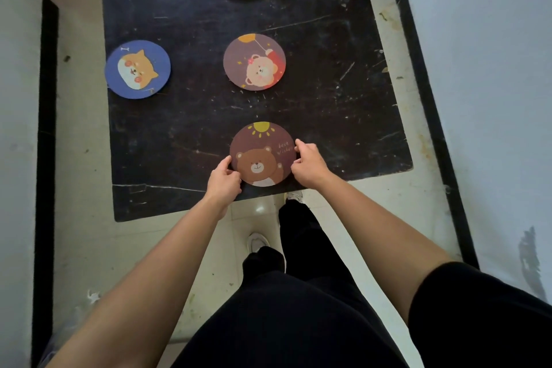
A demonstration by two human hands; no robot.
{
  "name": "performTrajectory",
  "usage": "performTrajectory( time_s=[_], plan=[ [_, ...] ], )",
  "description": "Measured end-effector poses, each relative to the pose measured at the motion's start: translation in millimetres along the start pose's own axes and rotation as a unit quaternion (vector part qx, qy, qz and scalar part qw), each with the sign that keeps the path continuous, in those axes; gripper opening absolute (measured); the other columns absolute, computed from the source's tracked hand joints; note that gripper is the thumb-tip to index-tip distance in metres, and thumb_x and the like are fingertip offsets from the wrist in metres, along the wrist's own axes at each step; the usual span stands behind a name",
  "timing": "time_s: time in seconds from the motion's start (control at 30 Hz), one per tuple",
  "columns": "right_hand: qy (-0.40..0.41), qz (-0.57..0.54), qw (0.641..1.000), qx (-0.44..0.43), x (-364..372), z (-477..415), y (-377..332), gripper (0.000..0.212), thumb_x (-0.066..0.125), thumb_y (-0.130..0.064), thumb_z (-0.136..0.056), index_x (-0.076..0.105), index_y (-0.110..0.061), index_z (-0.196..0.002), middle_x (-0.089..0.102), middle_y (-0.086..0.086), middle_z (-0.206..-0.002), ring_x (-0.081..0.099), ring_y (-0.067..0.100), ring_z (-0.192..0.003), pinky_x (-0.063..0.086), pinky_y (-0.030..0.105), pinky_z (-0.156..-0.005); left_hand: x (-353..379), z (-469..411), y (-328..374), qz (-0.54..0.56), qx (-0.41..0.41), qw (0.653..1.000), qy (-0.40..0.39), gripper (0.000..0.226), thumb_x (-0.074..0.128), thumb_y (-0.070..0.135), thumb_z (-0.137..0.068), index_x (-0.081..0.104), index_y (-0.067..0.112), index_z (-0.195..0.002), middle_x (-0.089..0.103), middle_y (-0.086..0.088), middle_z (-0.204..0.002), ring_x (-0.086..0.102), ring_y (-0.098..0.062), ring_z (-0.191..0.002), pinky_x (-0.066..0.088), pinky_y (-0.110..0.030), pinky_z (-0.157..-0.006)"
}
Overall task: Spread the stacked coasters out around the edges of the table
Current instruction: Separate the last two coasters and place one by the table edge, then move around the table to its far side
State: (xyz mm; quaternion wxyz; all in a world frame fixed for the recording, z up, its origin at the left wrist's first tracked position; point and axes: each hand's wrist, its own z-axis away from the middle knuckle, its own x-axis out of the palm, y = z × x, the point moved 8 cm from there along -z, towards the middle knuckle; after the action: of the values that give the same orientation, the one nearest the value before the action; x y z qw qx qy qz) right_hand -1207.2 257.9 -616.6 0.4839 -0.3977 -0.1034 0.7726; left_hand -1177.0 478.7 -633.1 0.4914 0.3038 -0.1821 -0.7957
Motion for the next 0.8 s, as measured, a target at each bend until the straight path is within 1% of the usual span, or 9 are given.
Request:
performTrajectory(
  time_s=[0.13, 0.23, 0.33, 0.43, 0.47, 0.53, 0.57, 0.67, 0.8],
  plan=[
    [-0.013, -0.006, 1.000, 0.008, 10.7, 9.9, 11.0, 0.073, 0.047, -0.001, -0.085, 0.028, -0.015, -0.154, 0.036, 0.009, -0.145, 0.053, 0.026, -0.121, 0.042, 0.035, -0.104, 1.8, 3.3, -4.3, -0.001, 0.012, 1.000, 0.002, 0.062, 0.042, -0.001, -0.092, 0.037, 0.024, -0.149, 0.060, 0.014, -0.090, 0.060, -0.009, -0.081, 0.052, -0.023, -0.062],
    [0.002, -0.009, 1.000, 0.013, 15.5, 15.7, 14.8, 0.076, 0.048, -0.001, -0.082, 0.029, -0.018, -0.153, 0.041, 0.009, -0.138, 0.053, 0.026, -0.120, 0.042, 0.031, -0.099, 2.2, 2.7, -8.0, -0.008, 0.023, 1.000, 0.001, 0.062, 0.043, 0.002, -0.092, 0.037, 0.025, -0.149, 0.064, 0.011, -0.093, 0.060, -0.007, -0.083, 0.054, -0.026, -0.071],
    [0.018, -0.002, 0.999, 0.026, 12.3, 17.6, 13.2, 0.073, 0.048, -0.007, -0.083, 0.029, -0.019, -0.153, 0.038, 0.011, -0.139, 0.054, 0.030, -0.119, 0.044, 0.038, -0.102, 1.0, -1.6, -6.6, -0.034, 0.021, 0.999, -0.010, 0.058, 0.045, 0.012, -0.096, 0.032, 0.024, -0.151, 0.063, -0.002, -0.118, 0.061, -0.015, -0.099, 0.055, -0.034, -0.085],
    [0.034, 0.046, 0.997, 0.053, -1.1, 20.0, 11.3, 0.069, 0.053, -0.019, -0.087, 0.028, -0.020, -0.151, 0.034, 0.012, -0.143, 0.051, 0.036, -0.122, 0.043, 0.043, -0.099, -3.8, 0.9, 3.5, -0.091, 0.030, 0.995, -0.010, 0.058, 0.046, 0.024, -0.099, 0.027, 0.021, -0.153, 0.060, 0.003, -0.108, 0.060, -0.015, -0.097, 0.055, -0.037, -0.087],
    [0.043, 0.061, 0.996, 0.055, -8.8, 21.7, 9.1, 0.067, 0.053, -0.023, -0.089, 0.027, -0.020, -0.151, 0.032, 0.013, -0.146, 0.050, 0.036, -0.124, 0.042, 0.044, -0.099, -8.2, 3.8, 11.0, -0.132, 0.047, 0.990, 0.002, 0.058, 0.046, 0.029, -0.100, 0.026, 0.020, -0.154, 0.059, 0.000, -0.114, 0.059, -0.018, -0.102, 0.053, -0.040, -0.090],
    [0.078, 0.082, 0.993, 0.031, -29.5, 27.8, -1.2, 0.062, 0.051, -0.029, -0.095, 0.028, -0.019, -0.151, 0.030, 0.012, -0.149, 0.047, 0.034, -0.128, 0.041, 0.045, -0.101, -22.0, 12.3, 31.5, -0.227, 0.101, 0.968, 0.048, 0.059, 0.044, 0.038, -0.099, 0.025, 0.023, -0.153, 0.046, -0.010, -0.139, 0.052, -0.028, -0.121, 0.047, -0.048, -0.100],
    [0.105, 0.090, 0.990, 0.007, -42.8, 31.5, -9.7, 0.060, 0.048, -0.033, -0.097, 0.028, -0.019, -0.151, 0.030, 0.011, -0.150, 0.045, 0.033, -0.130, 0.040, 0.045, -0.102, -29.6, 17.8, 45.8, -0.258, 0.139, 0.953, 0.074, 0.058, 0.043, 0.041, -0.099, 0.026, 0.023, -0.152, 0.041, -0.011, -0.145, 0.046, -0.030, -0.128, 0.044, -0.050, -0.103],
    [0.215, 0.139, 0.964, -0.066, -91.1, 49.8, -41.1, 0.058, 0.040, -0.045, -0.099, 0.030, -0.020, -0.150, 0.026, 0.011, -0.156, 0.037, 0.032, -0.138, 0.037, 0.049, -0.107, -50.7, 43.8, 98.3, -0.311, 0.250, 0.904, 0.153, 0.057, 0.040, 0.043, -0.099, 0.029, 0.021, -0.151, 0.036, -0.011, -0.151, 0.038, -0.030, -0.135, 0.038, -0.052, -0.105],
    [0.340, 0.223, 0.903, -0.137, -155.1, 85.3, -82.9, 0.062, 0.031, -0.057, -0.098, 0.026, -0.027, -0.152, 0.015, 0.009, -0.164, 0.023, 0.031, -0.148, 0.026, 0.049, -0.116, -67.7, 85.6, 166.3, -0.350, 0.340, 0.842, 0.232, 0.058, 0.035, 0.047, -0.100, 0.028, 0.020, -0.151, 0.027, -0.015, -0.159, 0.025, -0.033, -0.145, 0.029, -0.057, -0.111]
  ],
)
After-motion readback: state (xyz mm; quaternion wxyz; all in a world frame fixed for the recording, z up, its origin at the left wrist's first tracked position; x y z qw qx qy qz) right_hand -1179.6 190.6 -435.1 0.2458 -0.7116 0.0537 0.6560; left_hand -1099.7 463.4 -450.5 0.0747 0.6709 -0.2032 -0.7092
